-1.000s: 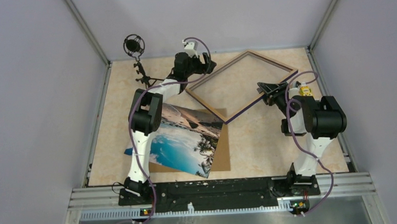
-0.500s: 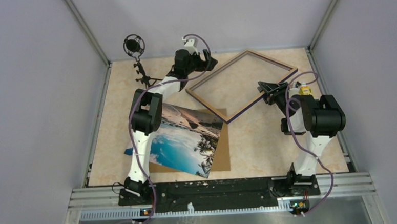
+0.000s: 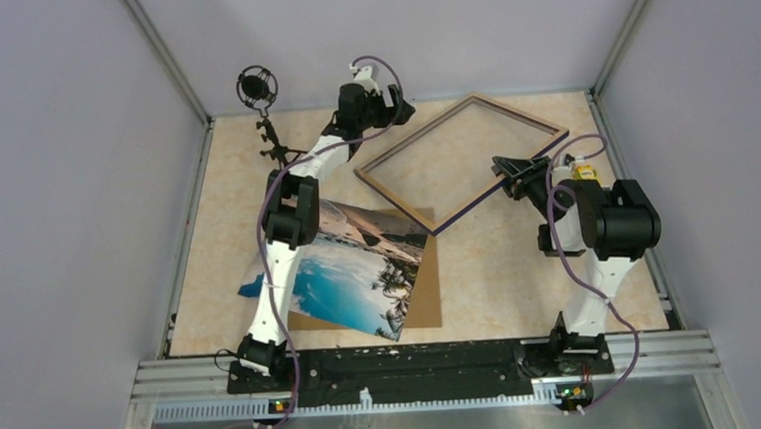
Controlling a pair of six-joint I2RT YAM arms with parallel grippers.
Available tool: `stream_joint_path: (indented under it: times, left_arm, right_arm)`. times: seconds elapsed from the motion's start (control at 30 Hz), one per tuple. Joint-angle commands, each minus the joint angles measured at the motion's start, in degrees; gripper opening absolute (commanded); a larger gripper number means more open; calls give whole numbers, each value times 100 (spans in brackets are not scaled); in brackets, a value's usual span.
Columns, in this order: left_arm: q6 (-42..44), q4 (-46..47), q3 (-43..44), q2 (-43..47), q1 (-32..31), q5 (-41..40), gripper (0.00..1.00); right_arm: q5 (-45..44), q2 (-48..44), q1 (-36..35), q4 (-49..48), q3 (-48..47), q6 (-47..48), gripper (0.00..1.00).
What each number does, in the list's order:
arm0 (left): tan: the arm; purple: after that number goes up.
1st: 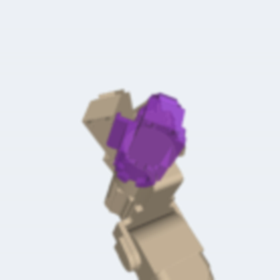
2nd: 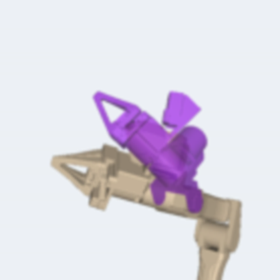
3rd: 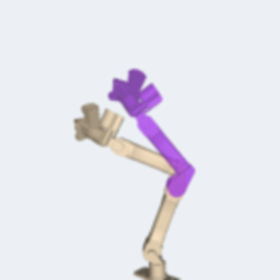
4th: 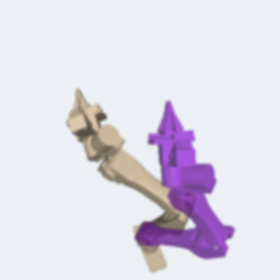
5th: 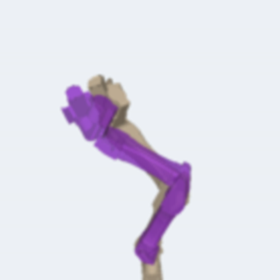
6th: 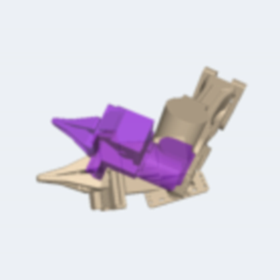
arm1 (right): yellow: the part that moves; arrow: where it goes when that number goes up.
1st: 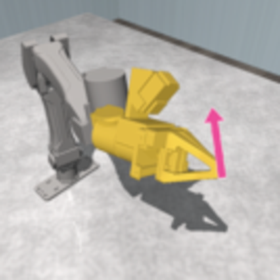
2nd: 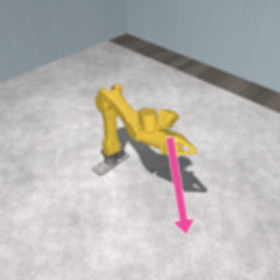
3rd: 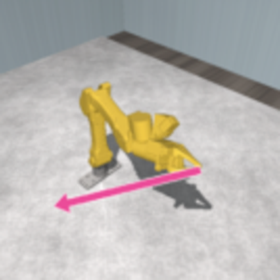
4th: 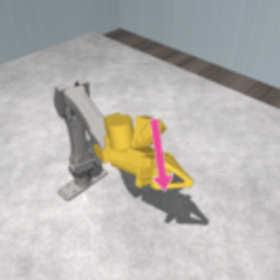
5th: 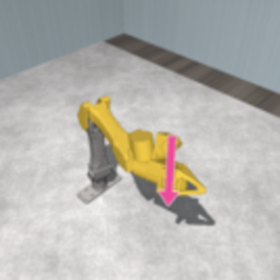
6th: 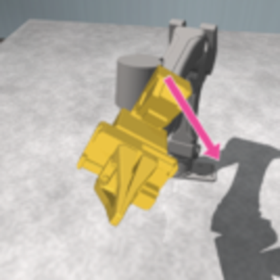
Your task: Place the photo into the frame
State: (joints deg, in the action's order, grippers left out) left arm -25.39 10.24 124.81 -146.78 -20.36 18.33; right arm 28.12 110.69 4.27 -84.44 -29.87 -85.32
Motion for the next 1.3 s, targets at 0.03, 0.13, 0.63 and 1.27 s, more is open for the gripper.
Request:
stream_joint_path:
  times: [0.03, 0.13, 0.63, 1.27]
  left_arm:
    - [33, -371, 83, -115, -29, -312, 97]
    - [-15, -706, 23, -127, -29, -384, 97]
    - [-249, 162, -1474, 697, -88, 359, 84]
    - [751, -244, -1736, 1240, -440, -379, 83]
  right_arm:
    - [141, 101, 13, -1424, -188, 28, 41]
    - [157, 98, 19, -1418, -165, 39, 41]
    - [244, 231, 15, -1418, -154, 14, 36]
    - [326, 235, 18, -1424, -130, 8, 32]
